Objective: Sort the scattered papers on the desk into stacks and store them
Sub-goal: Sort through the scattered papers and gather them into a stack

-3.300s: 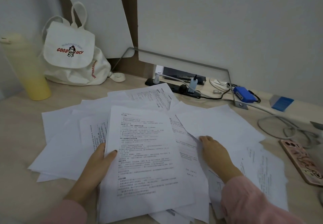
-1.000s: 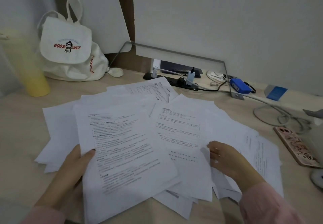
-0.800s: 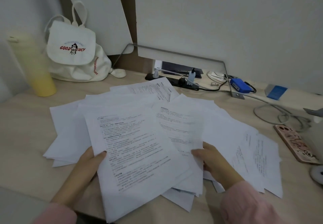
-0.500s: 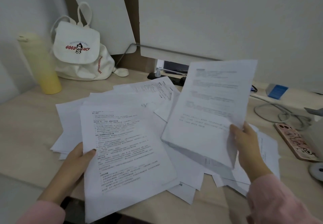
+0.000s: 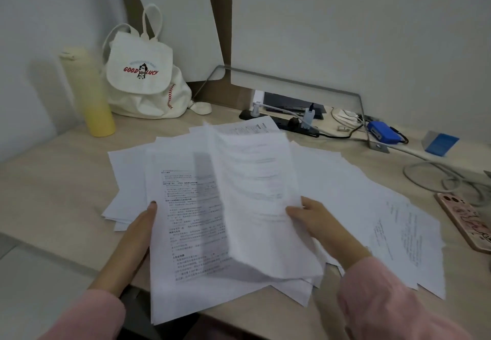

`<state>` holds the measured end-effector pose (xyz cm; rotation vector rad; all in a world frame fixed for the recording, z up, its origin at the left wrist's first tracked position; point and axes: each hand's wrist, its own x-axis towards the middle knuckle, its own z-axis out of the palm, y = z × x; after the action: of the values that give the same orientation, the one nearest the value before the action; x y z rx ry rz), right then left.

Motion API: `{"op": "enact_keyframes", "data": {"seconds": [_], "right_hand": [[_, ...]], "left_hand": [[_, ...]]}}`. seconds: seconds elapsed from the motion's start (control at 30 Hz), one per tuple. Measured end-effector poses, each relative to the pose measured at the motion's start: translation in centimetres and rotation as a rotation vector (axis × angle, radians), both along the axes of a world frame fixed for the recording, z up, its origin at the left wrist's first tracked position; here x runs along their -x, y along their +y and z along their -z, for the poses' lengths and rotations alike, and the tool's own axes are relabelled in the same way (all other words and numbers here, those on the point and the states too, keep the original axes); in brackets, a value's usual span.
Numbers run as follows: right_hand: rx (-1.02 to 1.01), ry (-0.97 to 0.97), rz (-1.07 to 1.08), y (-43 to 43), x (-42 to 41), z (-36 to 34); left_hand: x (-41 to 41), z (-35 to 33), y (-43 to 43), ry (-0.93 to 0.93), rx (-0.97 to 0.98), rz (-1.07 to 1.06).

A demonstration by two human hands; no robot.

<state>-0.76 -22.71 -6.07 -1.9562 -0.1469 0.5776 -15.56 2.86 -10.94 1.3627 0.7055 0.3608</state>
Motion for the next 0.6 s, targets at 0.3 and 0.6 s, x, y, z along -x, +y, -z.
{"op": "enact_keyframes", "data": {"seconds": [0.3, 0.6], "right_hand": [[0.203, -0.135, -0.243, 4.8, 1.6, 2.4], [0.717, -0.607, -0.051, -1.6, -3.2, 3.7]], "left_hand": [[-0.1, 0.5, 0.0, 0.051, -0.029, 0.065], [0.5, 1.2, 0.1, 0.100, -0.131, 0.069]]}}
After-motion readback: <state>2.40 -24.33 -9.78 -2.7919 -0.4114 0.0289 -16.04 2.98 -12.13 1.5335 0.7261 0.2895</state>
